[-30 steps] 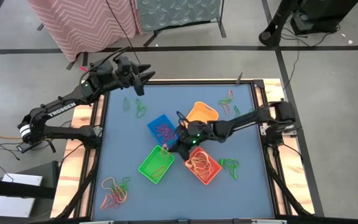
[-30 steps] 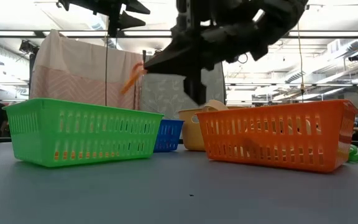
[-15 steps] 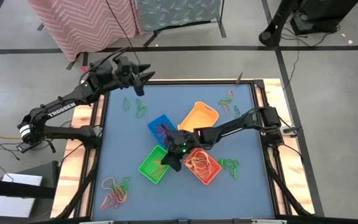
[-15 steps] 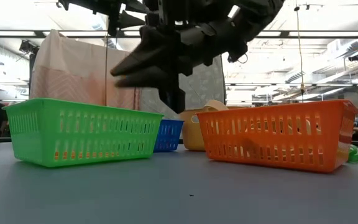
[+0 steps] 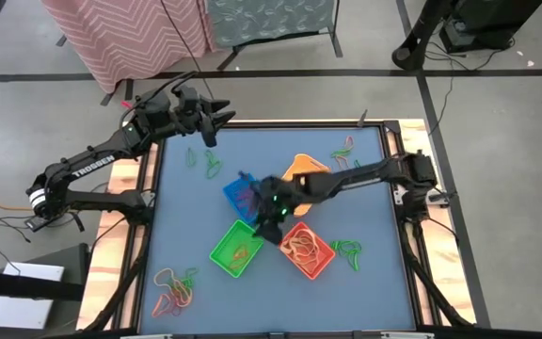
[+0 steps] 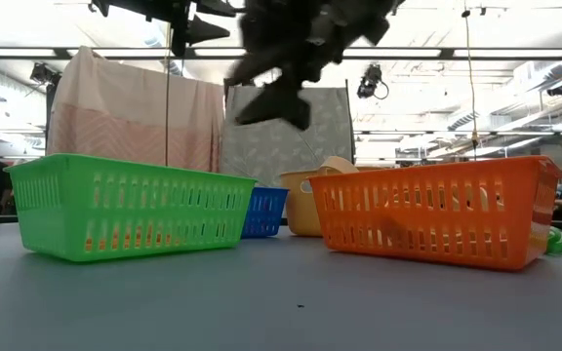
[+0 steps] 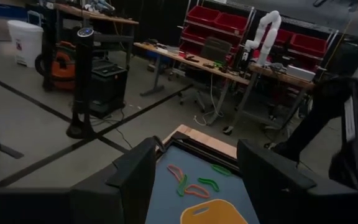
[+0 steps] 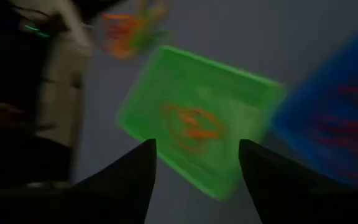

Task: Sort rubber bands into baskets
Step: Put the orange rubber band into the green bin

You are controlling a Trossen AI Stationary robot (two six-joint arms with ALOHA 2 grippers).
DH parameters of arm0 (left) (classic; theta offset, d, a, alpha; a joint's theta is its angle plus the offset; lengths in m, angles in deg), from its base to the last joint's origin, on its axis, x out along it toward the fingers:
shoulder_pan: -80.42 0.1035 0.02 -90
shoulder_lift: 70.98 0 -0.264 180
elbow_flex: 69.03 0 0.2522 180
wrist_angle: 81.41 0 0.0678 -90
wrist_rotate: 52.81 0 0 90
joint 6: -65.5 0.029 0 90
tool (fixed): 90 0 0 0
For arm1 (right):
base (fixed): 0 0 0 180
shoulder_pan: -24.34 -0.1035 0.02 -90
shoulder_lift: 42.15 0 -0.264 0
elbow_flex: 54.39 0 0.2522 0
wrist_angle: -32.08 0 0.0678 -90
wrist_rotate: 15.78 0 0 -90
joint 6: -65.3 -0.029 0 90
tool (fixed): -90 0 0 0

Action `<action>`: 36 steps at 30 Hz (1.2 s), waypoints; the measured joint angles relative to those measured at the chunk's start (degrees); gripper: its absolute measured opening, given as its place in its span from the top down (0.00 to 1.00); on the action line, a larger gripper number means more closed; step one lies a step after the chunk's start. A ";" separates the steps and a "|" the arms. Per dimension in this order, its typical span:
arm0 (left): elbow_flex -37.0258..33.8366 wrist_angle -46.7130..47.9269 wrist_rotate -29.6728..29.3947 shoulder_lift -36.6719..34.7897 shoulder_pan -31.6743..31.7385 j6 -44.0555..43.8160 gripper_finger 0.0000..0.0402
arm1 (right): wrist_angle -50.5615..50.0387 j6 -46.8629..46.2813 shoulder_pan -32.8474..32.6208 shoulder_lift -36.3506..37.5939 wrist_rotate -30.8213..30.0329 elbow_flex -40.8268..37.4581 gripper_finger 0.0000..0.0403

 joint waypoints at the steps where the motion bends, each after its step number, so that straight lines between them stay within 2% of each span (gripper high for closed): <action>1: 0.00 0.00 -0.30 0.00 0.00 -0.13 0.43 | -3.48 1.82 0.79 1.62 -1.46 -0.01 0.41; 4: 0.00 0.02 -0.75 0.04 0.00 -1.62 0.43 | -13.02 7.92 3.58 7.11 -7.10 -0.13 0.42; 7: 0.00 0.18 -0.89 0.06 0.00 -2.82 0.43 | -20.40 13.44 6.49 13.38 -15.55 -0.74 0.44; 9: 0.00 0.43 -0.93 0.07 0.00 -3.20 0.43 | -23.02 15.50 8.89 18.34 -21.40 -3.52 0.45; 12: 0.00 0.72 -1.00 0.07 -0.09 -3.37 0.43 | -23.58 15.19 13.83 26.80 -26.79 -11.09 0.47; 14: 0.00 0.74 -1.03 0.07 -0.09 -4.39 0.43 | -23.96 10.92 17.99 32.70 -29.77 -17.22 0.48; 17: 0.00 0.76 -1.04 0.07 -0.09 -4.78 0.43 | -26.33 -2.02 25.11 39.85 -34.76 -26.95 0.50; 20: 0.00 0.76 -1.91 0.07 -0.11 -5.65 0.43 | -25.80 -12.05 32.44 43.01 -32.49 -34.77 0.51; 24: 0.00 0.70 -3.77 0.09 -0.11 -7.77 0.43 | -20.36 -13.30 38.64 40.71 -25.29 -38.88 0.51; 36: 0.00 0.33 -4.25 0.09 -0.61 -13.44 0.43 | -20.12 -7.45 42.97 19.06 -24.03 -31.15 0.51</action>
